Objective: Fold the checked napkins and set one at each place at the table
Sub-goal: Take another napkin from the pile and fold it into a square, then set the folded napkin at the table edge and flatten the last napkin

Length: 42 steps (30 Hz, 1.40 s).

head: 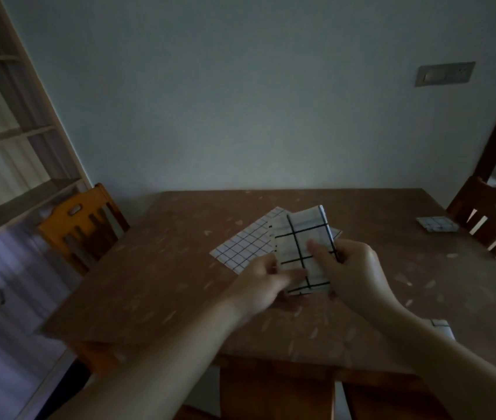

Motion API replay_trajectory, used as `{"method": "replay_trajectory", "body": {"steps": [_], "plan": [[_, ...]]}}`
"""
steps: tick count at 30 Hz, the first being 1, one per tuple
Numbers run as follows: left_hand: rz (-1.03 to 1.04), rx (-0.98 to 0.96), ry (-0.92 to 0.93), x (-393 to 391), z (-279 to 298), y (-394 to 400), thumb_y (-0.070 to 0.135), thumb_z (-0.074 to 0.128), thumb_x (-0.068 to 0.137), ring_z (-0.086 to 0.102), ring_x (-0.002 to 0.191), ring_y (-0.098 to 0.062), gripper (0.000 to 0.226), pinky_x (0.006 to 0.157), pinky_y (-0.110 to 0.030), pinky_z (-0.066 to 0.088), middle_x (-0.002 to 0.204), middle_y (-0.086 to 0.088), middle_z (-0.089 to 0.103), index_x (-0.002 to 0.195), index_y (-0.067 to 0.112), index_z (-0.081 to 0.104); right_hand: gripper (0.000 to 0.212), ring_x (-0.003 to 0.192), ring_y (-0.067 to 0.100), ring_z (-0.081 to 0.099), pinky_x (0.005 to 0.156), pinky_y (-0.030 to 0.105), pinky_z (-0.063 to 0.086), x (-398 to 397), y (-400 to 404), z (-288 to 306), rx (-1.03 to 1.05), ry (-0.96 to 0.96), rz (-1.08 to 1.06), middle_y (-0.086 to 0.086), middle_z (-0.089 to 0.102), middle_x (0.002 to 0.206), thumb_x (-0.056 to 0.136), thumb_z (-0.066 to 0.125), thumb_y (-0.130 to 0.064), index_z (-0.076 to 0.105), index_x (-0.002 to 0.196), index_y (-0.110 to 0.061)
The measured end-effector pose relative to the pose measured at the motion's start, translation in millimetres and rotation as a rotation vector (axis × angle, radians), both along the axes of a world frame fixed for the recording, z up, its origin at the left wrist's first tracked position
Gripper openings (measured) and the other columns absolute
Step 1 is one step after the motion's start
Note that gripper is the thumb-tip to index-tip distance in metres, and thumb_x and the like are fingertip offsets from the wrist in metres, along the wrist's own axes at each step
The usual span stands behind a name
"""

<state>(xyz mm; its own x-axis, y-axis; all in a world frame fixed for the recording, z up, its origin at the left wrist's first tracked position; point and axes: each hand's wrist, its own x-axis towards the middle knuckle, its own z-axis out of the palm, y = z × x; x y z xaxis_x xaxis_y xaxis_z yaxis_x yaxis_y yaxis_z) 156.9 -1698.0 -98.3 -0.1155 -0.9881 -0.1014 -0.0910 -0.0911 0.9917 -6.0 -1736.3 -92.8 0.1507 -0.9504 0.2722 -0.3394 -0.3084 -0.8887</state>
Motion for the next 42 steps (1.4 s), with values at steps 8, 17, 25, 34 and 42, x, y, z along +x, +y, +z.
{"method": "replay_trajectory", "body": {"steps": [8,17,25,34,42], "plan": [[0.066,0.097,-0.017,81,-45,-16,0.019,0.059,0.096,0.070,0.069,-0.014,0.011,0.065,-0.030,0.054,0.086,-0.002,0.072,0.094,0.021,0.070,0.041,0.052,0.017,0.055,0.049,0.028,0.046,57,-31,-39,0.273,-0.088,-0.006,0.012,0.062,0.065,0.091,0.063,-0.036,0.068,0.080,0.004],[0.061,0.180,0.017,127,-120,-39,0.013,0.048,0.102,0.064,0.051,-0.010,0.022,0.055,-0.026,0.053,0.070,0.000,0.066,0.087,0.011,0.064,0.024,0.063,0.021,0.067,0.053,0.027,0.051,99,-34,-111,0.596,-0.048,-0.086,0.012,0.074,0.080,0.092,0.061,-0.030,0.073,0.088,-0.010],[0.086,0.411,-0.373,93,-230,-68,0.031,0.050,0.101,0.056,0.122,-0.035,0.037,0.103,-0.047,0.047,0.141,-0.015,0.053,0.130,0.010,0.059,0.016,0.064,0.025,0.065,0.063,0.040,0.058,86,-56,-211,0.758,0.197,-0.163,0.006,0.071,0.077,0.089,0.056,-0.008,0.072,0.089,-0.013],[0.323,0.342,-0.485,70,-285,-85,0.025,0.066,0.092,0.060,0.082,-0.013,0.034,0.069,-0.024,0.047,0.096,0.003,0.062,0.124,0.017,0.057,0.027,0.068,0.015,0.063,0.057,0.029,0.055,81,-73,-276,0.669,0.382,-0.169,-0.001,0.065,0.078,0.087,0.059,-0.011,0.056,0.112,-0.021],[0.153,0.260,-0.690,81,-283,-90,0.038,0.056,0.094,0.064,0.088,-0.012,0.026,0.072,-0.030,0.055,0.102,0.005,0.067,0.118,0.027,0.055,0.024,0.068,0.012,0.066,0.061,0.036,0.060,80,-87,-276,0.663,0.533,-0.086,-0.006,0.066,0.080,0.087,0.061,-0.024,0.051,0.109,-0.024]]}}
